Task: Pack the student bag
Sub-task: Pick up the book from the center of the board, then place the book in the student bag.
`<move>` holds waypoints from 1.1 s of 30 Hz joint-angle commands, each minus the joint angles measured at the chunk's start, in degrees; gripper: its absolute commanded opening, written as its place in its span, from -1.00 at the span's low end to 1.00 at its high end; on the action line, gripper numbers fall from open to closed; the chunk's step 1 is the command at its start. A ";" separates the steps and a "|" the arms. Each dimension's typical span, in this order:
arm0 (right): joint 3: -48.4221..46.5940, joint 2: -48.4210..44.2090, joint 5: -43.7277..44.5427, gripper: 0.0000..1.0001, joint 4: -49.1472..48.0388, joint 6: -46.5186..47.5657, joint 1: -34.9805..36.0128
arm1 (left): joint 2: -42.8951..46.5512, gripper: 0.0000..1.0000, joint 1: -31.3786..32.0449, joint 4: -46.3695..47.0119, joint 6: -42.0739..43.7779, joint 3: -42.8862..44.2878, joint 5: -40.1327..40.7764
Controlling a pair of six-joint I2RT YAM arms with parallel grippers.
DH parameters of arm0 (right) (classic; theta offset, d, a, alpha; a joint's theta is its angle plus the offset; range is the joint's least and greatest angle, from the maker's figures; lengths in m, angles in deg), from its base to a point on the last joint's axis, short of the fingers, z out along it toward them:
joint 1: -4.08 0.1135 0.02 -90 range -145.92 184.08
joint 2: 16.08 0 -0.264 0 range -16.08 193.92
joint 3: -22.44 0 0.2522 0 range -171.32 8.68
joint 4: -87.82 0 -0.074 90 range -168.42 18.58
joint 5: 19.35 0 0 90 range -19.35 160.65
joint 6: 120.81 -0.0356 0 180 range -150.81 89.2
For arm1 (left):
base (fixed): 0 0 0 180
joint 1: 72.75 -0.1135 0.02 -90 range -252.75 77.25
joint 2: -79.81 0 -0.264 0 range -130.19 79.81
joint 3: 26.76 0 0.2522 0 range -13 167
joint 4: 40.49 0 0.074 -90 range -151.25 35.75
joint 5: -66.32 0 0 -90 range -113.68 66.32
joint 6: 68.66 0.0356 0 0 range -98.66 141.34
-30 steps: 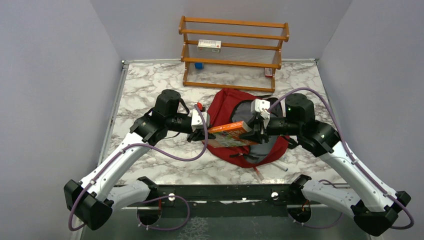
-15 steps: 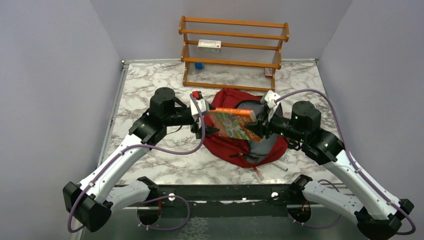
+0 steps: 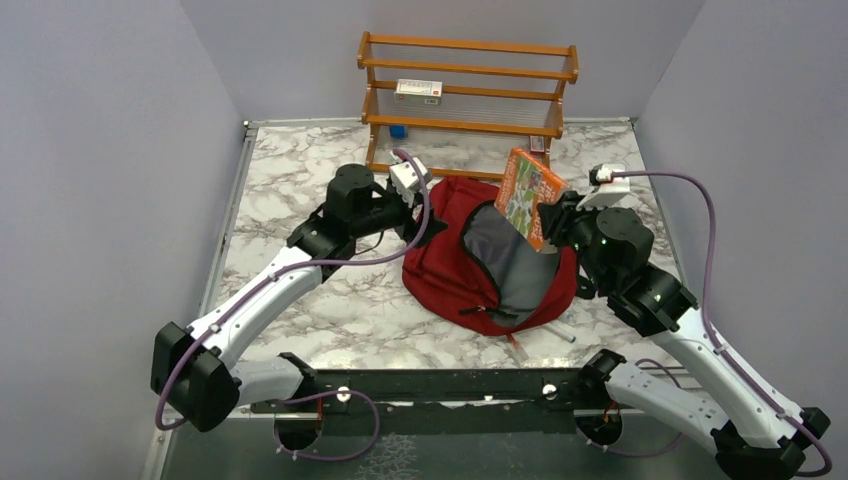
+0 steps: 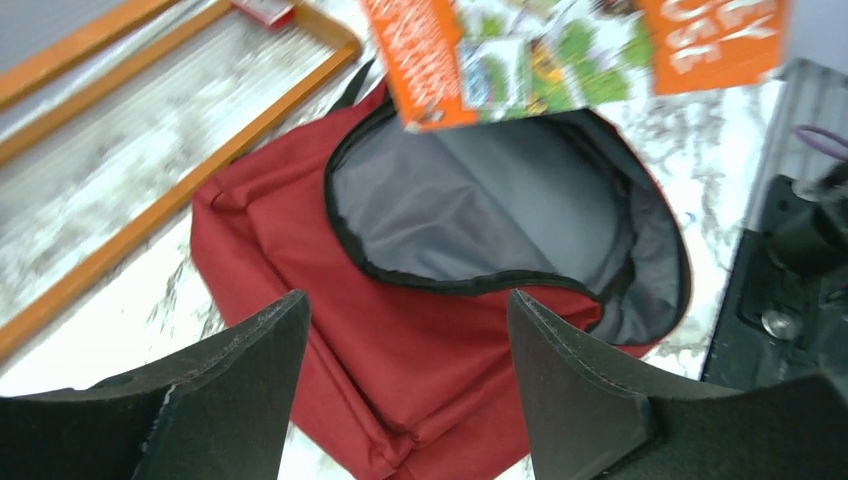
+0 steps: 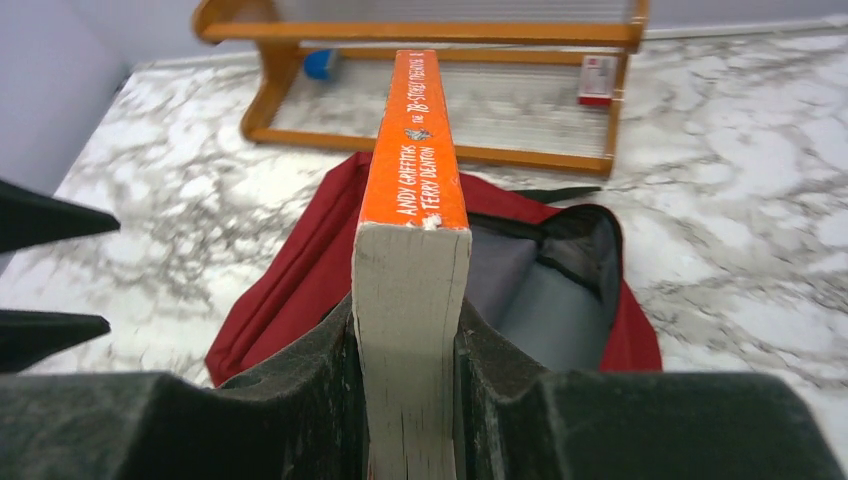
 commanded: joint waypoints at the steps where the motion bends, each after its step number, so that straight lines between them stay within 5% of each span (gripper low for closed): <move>1: -2.44 -1.07 11.26 -0.99 -3.05 -4.37 -0.34 | -2.92 0.45 1.87 0.51 -2.96 3.07 13.24; 9: -5.80 4.44 -2.27 -0.99 -1.69 -2.95 -8.61 | -9.50 0.36 5.67 -1.10 -6.24 6.96 18.03; 21: -4.96 8.05 -37.89 -0.99 -7.76 -12.85 -40.41 | -18.45 0.36 14.31 -1.77 -7.56 13.36 29.53; 26: 0.26 5.19 -41.17 -0.99 -13.90 -22.65 -45.36 | -25.70 0.31 16.74 -4.26 -9.39 18.30 31.97; 33: 3.38 -0.20 -34.28 -0.99 -16.05 -28.27 -46.90 | -35.82 0.31 23.09 -8.30 -5.72 25.53 40.15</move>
